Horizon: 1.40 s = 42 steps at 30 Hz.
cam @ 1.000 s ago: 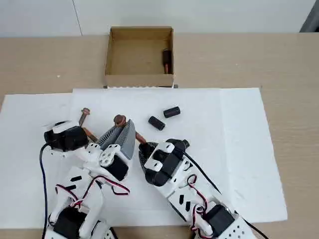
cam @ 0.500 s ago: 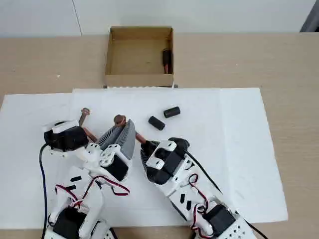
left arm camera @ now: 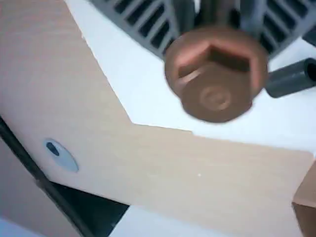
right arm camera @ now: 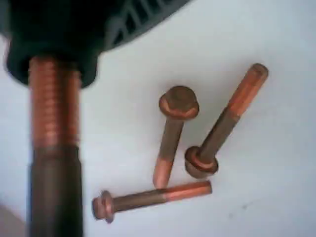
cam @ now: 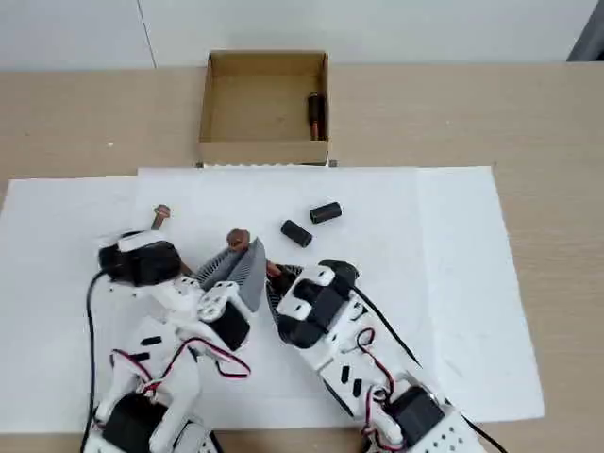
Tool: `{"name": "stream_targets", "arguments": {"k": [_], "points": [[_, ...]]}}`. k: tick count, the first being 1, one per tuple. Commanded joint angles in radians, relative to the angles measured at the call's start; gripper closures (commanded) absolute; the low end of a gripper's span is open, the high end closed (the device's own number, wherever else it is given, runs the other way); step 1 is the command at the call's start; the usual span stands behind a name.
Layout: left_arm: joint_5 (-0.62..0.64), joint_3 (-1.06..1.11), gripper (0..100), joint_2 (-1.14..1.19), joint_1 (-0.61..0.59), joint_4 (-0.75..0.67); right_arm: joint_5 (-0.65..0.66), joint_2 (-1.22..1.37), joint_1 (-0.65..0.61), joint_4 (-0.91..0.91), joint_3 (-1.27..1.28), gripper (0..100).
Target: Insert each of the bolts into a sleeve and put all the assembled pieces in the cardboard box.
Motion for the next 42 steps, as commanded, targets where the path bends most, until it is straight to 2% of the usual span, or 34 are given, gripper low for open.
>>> {"name": "stream_targets", "arguments": {"k": [1, 7, 14, 21, 25, 31, 42], "points": [[-0.028, -0.024, 99, -0.008, 0.005, 0.005, 0.011, -0.013, 0.005, -0.038, 0.014, 99.5], [-0.029, -0.022, 99, -0.006, 0.02, 0.011, 0.012, -0.013, 0.004, -0.038, 0.012, 99.5], [-0.103, 0.044, 99, -0.006, 0.146, 0.095, 0.098, -0.013, -0.013, -0.065, 0.011, 99.5], [-0.144, 0.074, 99, -0.006, 0.153, 0.153, 0.104, -0.013, -0.013, -0.108, 0.011, 99.5], [-0.144, 0.074, 97, -0.006, 0.147, 0.16, 0.104, -0.013, -0.013, -0.108, 0.014, 99.5], [-0.146, 0.074, 78, -0.005, 0.13, 0.173, 0.104, -0.012, -0.013, -0.107, 0.014, 99.5], [-0.287, 0.004, 78, -0.006, -0.021, 0.172, 0.104, -0.002, -0.013, -0.105, 0.015, 99.5]]}}
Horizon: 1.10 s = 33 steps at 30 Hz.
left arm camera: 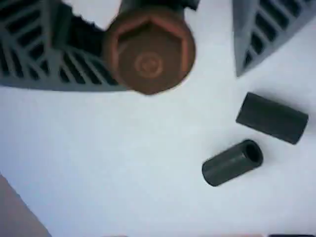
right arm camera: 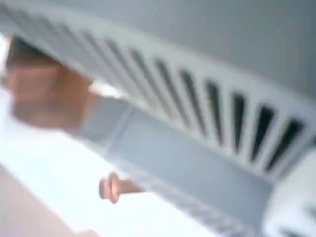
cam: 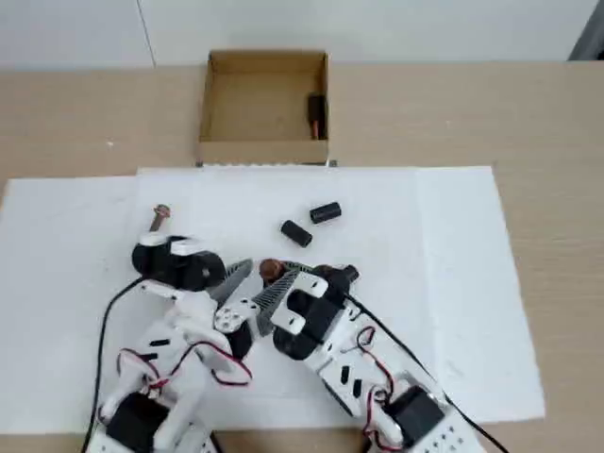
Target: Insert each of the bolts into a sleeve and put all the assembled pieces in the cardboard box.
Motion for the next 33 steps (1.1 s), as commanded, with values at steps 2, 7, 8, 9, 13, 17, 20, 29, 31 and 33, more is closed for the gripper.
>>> {"name": "stream_targets", "arguments": {"k": [2, 7, 8, 9, 13, 17, 20, 29, 31, 33], "points": [[-0.029, -0.064, 78, 0.003, -0.025, 0.009, 0.006, -0.007, -0.005, -0.047, 0.015, 99.5], [-0.028, -0.108, 78, 0.003, -0.025, 0.009, 0.002, -0.007, -0.002, -0.027, 0.015, 99.5], [-0.028, -0.119, 78, 0.002, -0.026, 0.009, 0.0, -0.007, -0.002, -0.013, 0.015, 99.5], [-0.028, -0.131, 78, 0.002, -0.026, 0.009, 0.0, -0.01, -0.002, 0.001, 0.015, 99.5], [-0.029, -0.182, 85, 0.002, -0.075, 0.005, -0.002, -0.016, 0.002, 0.021, 0.015, 99.5], [-0.069, -0.188, 100, 0.002, -0.173, 0.008, -0.02, -0.015, 0.031, 0.022, 0.015, 99.5], [-0.149, -0.171, 99, 0.002, -0.279, 0.018, -0.075, -0.015, 0.102, 0.022, 0.015, 99.5], [-0.338, 0.027, 100, 0.002, -0.394, 0.061, -0.149, -0.016, 0.236, 0.214, 0.012, 99.5], [-0.359, 0.071, 100, 0.002, -0.394, 0.064, -0.175, -0.005, 0.249, 0.226, -0.002, 99.5], [-0.373, 0.11, 100, 0.002, -0.399, 0.066, -0.172, -0.005, 0.251, 0.228, -0.021, 99.5]]}}
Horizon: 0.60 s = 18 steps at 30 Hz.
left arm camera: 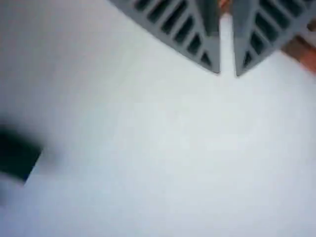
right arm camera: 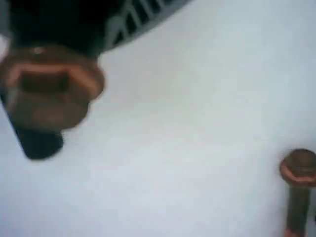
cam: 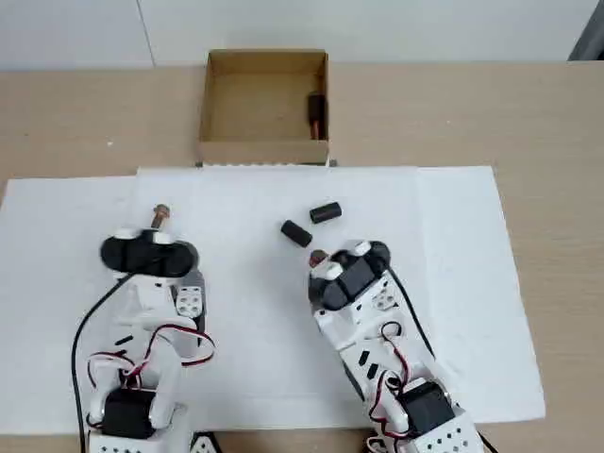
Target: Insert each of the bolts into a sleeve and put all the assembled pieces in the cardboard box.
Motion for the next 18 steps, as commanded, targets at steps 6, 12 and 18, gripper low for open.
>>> {"name": "stream_targets", "arguments": {"k": [6, 12, 18], "points": [[-0.026, 0.091, 100, -0.008, -0.006, 0.0, -0.015, -0.002, 0.012, 0.067, -0.141, 99.5], [-0.023, 0.091, 99, -0.008, -0.011, 0.0, -0.017, 0.2, 0.013, 0.067, -0.325, 99.5], [-0.025, 0.091, 99, -0.008, -0.008, 0.002, -0.021, 0.633, 0.059, -0.059, -0.618, 99.5]]}}
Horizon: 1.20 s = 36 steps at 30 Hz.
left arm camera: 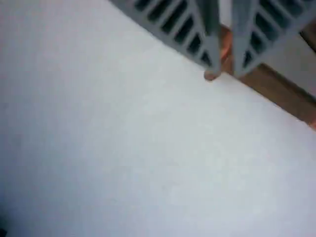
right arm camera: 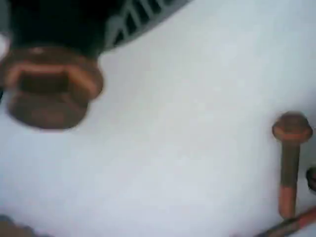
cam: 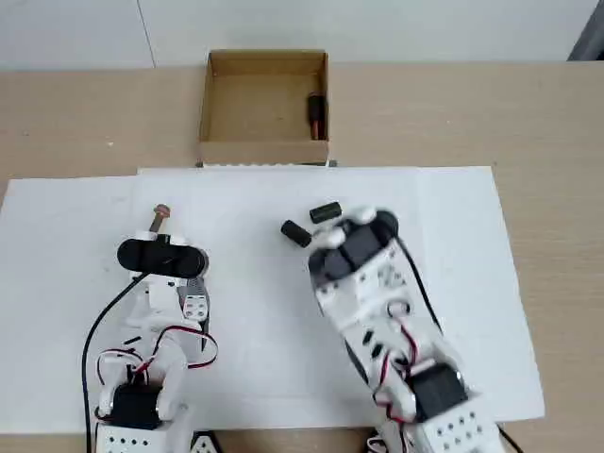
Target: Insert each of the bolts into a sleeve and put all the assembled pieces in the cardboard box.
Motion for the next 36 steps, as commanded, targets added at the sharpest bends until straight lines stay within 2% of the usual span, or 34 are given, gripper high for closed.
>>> {"name": "stream_targets", "arguments": {"k": [1, 8, 24, 28, 36], "points": [[-0.005, -0.004, 99, -0.008, 0.002, 0.0, -0.015, 0.271, 0.051, -0.102, -0.241, 99.5], [-0.026, -0.004, 99, -0.008, 0.005, 0.0, -0.012, 0.723, 0.104, -0.145, -0.631, 99.5], [-0.026, -0.004, 99, -0.008, 0.005, 0.0, -0.009, 1.506, 0.17, -0.145, -1.433, 99.5], [-0.026, -0.004, 99, -0.008, 0.005, 0.0, 0.057, 1.704, 0.165, -0.15, -1.629, 99.5], [-0.026, -0.004, 99, -0.008, -0.003, 0.002, 0.201, 2.037, 0.151, -0.298, -1.884, 99.0]]}}
